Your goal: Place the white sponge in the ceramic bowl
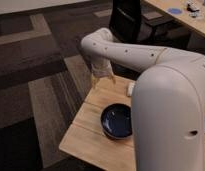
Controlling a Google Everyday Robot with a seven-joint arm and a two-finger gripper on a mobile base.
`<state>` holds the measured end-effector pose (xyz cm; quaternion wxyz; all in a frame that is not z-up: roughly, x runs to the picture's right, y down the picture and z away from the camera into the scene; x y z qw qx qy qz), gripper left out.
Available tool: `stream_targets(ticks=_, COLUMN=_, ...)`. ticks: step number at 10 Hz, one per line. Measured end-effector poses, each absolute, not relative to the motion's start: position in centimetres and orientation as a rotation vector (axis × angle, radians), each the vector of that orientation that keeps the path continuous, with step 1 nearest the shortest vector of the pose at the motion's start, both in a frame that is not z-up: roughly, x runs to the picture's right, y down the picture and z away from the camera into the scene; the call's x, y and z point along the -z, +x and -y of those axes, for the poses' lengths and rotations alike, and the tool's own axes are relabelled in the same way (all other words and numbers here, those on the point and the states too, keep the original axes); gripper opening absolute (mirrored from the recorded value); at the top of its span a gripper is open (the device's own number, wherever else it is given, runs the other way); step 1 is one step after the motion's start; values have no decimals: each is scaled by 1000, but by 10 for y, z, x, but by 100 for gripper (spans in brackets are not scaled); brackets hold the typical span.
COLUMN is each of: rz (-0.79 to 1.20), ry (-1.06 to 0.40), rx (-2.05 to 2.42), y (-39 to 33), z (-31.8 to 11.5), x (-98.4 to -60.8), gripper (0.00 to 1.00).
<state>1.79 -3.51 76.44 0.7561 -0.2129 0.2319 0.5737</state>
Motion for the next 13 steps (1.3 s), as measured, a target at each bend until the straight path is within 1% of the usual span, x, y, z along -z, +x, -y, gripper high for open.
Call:
stream_targets(ticks=4, rz=-516, ry=-464, rx=-1260, y=22, z=33, x=-765, gripper=65)
stream_targets(ticks=7, rz=-576, ry=-435, rx=-1368, y=81, z=29, x=-768, gripper=65)
stream_targets(ticks=8, rz=-580, ry=-436, rx=-1393, y=107, z=31, x=-775, gripper=65)
stream_targets(ticks=9, rz=-571, ry=-443, rx=-1400, y=115, z=32, x=-781, gripper=65)
stream_targets(ticks=11, rz=-497, ry=-450, rx=-1462, y=154, z=42, x=-813, gripper=65)
stream_targets(ticks=13, rz=-492, ry=-455, rx=-1461, y=151, z=42, x=-813, gripper=65)
